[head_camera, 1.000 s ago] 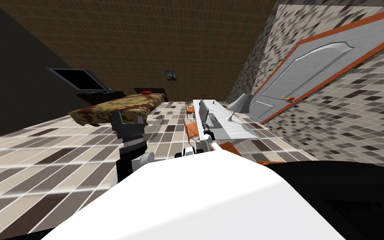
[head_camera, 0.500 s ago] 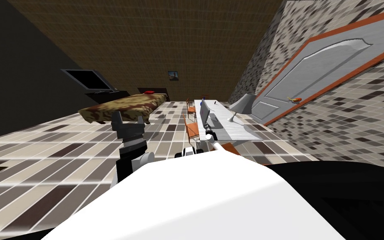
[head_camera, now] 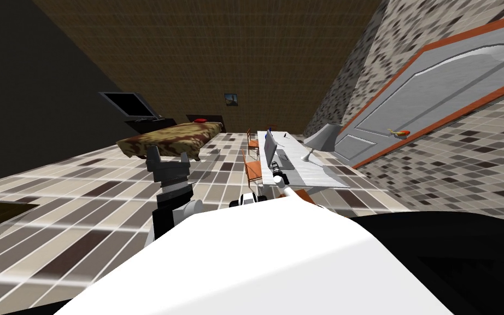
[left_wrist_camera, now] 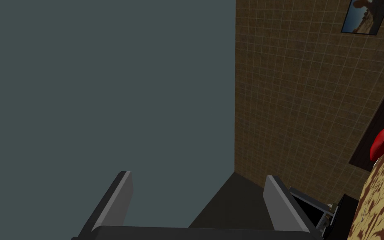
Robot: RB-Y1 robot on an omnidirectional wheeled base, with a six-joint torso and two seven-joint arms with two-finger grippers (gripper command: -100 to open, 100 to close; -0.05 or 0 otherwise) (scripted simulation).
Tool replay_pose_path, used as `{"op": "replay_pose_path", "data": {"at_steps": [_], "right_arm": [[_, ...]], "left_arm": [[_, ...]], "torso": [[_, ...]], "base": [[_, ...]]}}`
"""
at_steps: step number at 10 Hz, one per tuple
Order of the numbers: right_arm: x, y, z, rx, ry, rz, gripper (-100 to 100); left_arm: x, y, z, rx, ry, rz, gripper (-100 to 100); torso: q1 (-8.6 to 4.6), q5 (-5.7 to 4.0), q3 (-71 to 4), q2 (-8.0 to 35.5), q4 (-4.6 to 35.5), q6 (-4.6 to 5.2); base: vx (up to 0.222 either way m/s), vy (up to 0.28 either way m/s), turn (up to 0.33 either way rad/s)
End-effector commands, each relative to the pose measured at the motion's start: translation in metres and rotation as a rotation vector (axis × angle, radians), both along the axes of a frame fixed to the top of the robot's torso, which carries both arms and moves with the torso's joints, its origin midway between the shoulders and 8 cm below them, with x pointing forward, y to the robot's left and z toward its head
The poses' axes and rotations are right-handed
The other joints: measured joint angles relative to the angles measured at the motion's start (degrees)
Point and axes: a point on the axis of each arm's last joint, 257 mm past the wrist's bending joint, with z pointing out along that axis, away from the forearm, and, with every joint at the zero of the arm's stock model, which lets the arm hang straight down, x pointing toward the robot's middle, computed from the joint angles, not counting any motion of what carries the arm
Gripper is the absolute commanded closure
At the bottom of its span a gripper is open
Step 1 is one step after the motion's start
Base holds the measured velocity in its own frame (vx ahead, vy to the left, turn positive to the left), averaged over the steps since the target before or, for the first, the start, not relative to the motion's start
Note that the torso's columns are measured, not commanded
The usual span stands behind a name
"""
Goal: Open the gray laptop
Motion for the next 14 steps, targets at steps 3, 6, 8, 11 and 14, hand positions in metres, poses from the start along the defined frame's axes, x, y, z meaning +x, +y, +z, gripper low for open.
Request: {"op": "replay_pose_path", "data": {"at_steps": [3, 6, 8, 11, 14], "right_arm": [[-0.004, -0.015, 0.001, 0.077, -0.014, -0.019, 100], [0.020, -0.013, 0.019, 0.067, -0.035, -0.034, -100], [0.031, -0.011, 0.027, 0.062, -0.043, -0.040, -100], [0.049, -0.007, 0.042, 0.054, -0.056, -0.048, -100], [0.069, -0.004, 0.060, 0.043, -0.069, -0.056, -100]], "left_arm": [[0.000, 0.000, 0.000, 0.000, 0.000, 0.000, 0], [0.000, 0.000, 0.000, 0.000, 0.000, 0.000, 0], [0.000, 0.000, 0.000, 0.000, 0.000, 0.000, 0], [0.000, 0.000, 0.000, 0.000, 0.000, 0.000, 0], [0.000, 0.000, 0.000, 0.000, 0.000, 0.000, 0]], "torso": [[-0.02, 0.00, 0.0, 0.0, 0.0, 0.00], [-0.05, 0.00, 0.1, 0.1, 0.0, -0.01], [-0.02, 0.00, 0.0, 0.0, 0.0, -0.01], [-0.03, 0.00, 0.0, 0.0, 0.0, -0.01], [-0.04, -0.01, 0.0, 0.1, 0.0, 0.00]], "base": [[-0.011, -0.015, 0.044], [-0.052, -0.017, -0.018], [-0.038, -0.015, -0.009], [-0.036, -0.015, -0.013], [-0.042, -0.022, -0.015]]}}
